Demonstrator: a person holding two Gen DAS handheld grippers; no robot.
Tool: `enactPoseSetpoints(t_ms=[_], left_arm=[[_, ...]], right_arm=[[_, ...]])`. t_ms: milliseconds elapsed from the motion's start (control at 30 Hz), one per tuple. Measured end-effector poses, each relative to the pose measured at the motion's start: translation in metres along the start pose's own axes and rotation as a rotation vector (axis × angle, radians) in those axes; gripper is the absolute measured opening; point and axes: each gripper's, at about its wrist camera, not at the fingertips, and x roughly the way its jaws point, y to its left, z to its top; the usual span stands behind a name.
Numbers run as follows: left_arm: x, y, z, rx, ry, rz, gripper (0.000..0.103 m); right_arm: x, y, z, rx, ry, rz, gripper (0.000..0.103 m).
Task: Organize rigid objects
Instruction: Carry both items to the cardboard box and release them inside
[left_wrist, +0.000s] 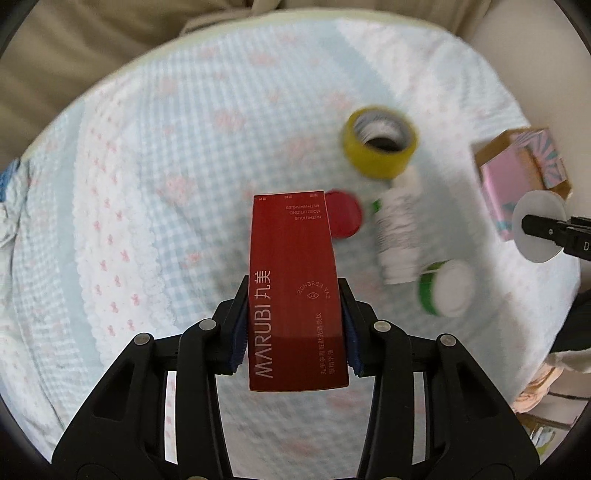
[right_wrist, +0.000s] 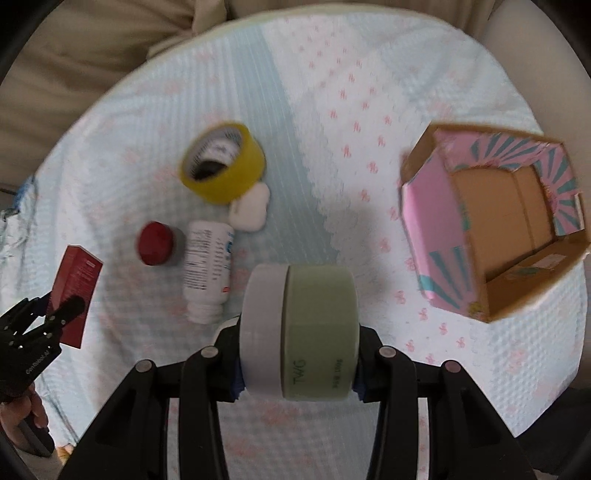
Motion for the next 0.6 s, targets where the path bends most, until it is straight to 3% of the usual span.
enactPoseSetpoints(t_ms=[333,467,600], left_arm=[[-0.091,-0.088,0.045,0.045,-0.150,-0.050,0.038],[-0.121,-0.143,0.063,0.058,-0.205,-0.066,0.038],[-0.134,-0.208,0.080,0.038,-0.230,-0.089,0.038]], right_arm=[[-0.106,-0.039,0.010,0.013,-0.118,0.067,0.040],[-0.142,-0.078,0.014,0.019,-0.163,0.106,0.040],[-0.164,-0.123,0.020,-0.010,-0.183,0.092,0.040]])
